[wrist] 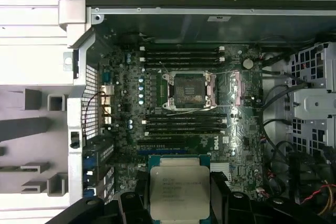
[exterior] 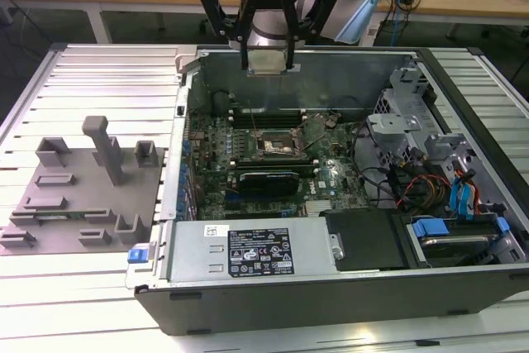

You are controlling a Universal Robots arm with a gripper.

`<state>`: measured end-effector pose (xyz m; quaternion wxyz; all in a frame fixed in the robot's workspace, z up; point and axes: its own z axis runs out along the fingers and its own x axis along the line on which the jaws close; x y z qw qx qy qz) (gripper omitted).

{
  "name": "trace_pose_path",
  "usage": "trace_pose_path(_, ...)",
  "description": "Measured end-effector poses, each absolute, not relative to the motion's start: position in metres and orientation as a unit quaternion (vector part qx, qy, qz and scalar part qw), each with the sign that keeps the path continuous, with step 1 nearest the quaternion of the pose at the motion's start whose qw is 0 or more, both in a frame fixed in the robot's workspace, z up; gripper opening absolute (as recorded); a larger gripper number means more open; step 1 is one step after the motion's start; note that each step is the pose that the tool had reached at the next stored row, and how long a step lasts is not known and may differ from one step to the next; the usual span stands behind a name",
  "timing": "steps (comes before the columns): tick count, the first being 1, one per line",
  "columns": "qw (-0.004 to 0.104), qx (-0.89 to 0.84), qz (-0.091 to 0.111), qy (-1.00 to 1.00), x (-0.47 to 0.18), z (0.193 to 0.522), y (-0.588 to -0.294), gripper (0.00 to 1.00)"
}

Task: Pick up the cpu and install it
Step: 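Pick up the cpu and move it towards the insertion slot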

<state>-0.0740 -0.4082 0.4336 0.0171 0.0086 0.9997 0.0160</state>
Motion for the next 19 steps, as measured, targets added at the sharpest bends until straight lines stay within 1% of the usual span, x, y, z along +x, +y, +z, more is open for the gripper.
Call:
trace_pose_path(10,0.017,0.009,0.016,1.000,-0.072,0.424,-0.408,0.55)
trace_pose_path(19,0.017,0.009,0.016,1.000,-0.069,0.401,-0.408,0.55)
